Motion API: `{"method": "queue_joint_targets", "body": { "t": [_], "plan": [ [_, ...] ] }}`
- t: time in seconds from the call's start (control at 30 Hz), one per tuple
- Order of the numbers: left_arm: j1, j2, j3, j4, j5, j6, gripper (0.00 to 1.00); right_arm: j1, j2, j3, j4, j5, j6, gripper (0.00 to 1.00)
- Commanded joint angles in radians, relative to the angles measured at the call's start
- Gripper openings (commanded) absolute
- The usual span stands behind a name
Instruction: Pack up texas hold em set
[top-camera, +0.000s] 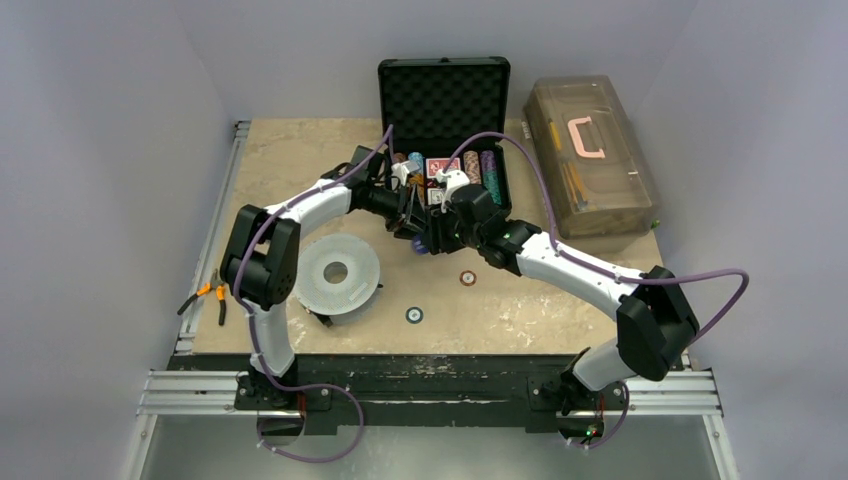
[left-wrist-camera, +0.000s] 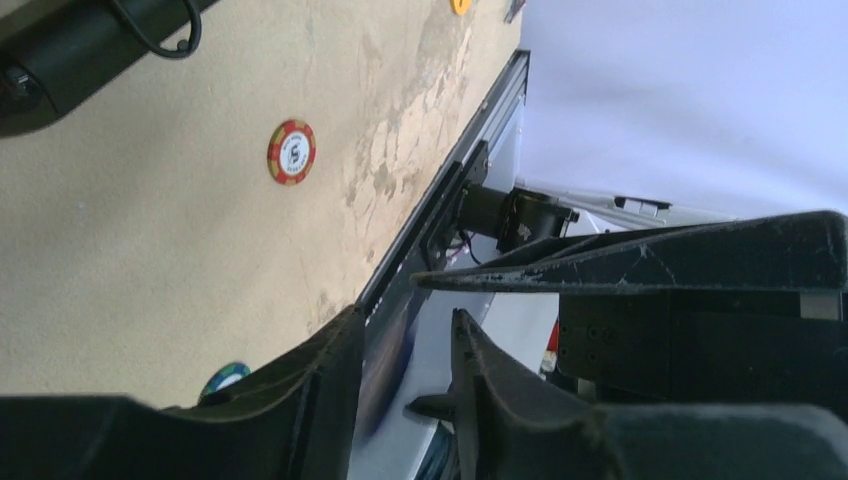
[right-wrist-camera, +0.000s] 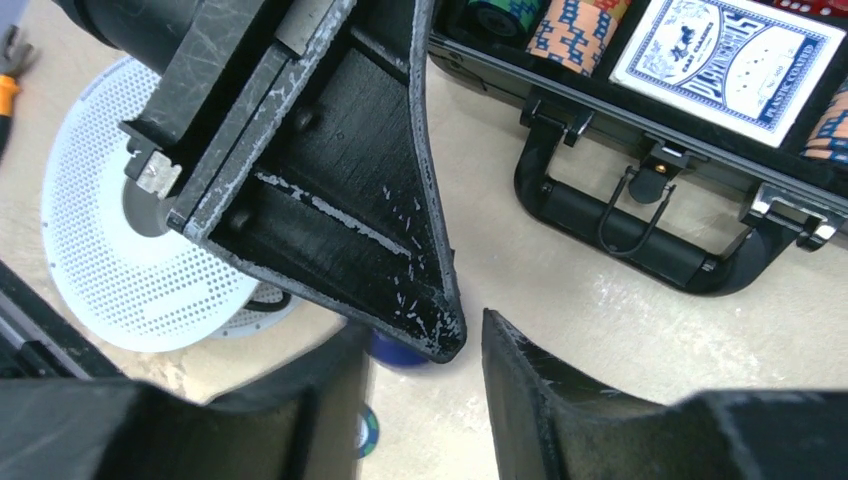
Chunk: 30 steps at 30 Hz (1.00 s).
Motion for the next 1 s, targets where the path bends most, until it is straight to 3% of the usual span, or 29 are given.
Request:
{"method": "queue_joint_targets", "body": {
  "t": [0.0, 0.07, 0.13, 0.27, 0.37, 0.5, 0.53, 0.6, 0.67, 0.73, 0.9, 0.97],
  "plan": [
    [-0.010, 0.001, 0.036, 0.009, 0.052, 0.046, 0.29, 0.005, 0.009, 0.049, 0.016, 0.023, -0.026, 0.38],
    [-0.010, -0.004, 0.036, 0.010, 0.050, 0.051, 0.14, 0.006, 0.010, 0.049, 0.016, 0.023, -0.028, 0.38],
    [-0.010, -0.011, 0.036, 0.009, 0.045, 0.056, 0.01, 0.008, 0.008, 0.050, 0.003, 0.021, -0.030, 0.45],
    [-0.010, -0.045, 0.029, 0.005, 0.027, 0.075, 0.00, 0.008, -0.009, 0.053, -0.076, 0.021, -0.025, 0.81],
    [-0.010, -0.081, 0.014, 0.024, 0.021, 0.075, 0.00, -0.001, -0.038, 0.037, -0.126, -0.007, 0.020, 0.86],
    [-0.009, -0.109, 0.032, -0.049, -0.071, 0.127, 0.00, -0.004, -0.066, -0.001, -0.131, -0.003, 0.022, 0.86],
    [-0.007, -0.119, 0.040, -0.074, -0.108, 0.140, 0.01, -0.004, -0.060, -0.011, -0.127, 0.009, 0.020, 0.87],
    [0.005, -0.158, 0.027, -0.096, -0.227, 0.147, 0.20, -0.004, -0.034, -0.016, -0.124, 0.023, 0.024, 0.85],
    [0.022, -0.204, 0.019, -0.137, -0.364, 0.155, 0.37, 0.005, 0.005, -0.001, -0.133, 0.066, 0.019, 0.77],
    [0.046, -0.275, -0.014, -0.134, -0.473, 0.148, 0.46, 0.026, 0.053, 0.016, -0.126, 0.102, 0.045, 0.76],
    [0.130, -0.442, -0.115, -0.048, -0.636, 0.108, 0.57, 0.083, 0.184, 0.084, -0.087, 0.220, 0.184, 0.75],
    [0.153, -0.485, -0.126, -0.048, -0.678, 0.115, 0.58, 0.086, 0.239, 0.092, -0.013, 0.177, 0.262, 0.64]
  ]
}}
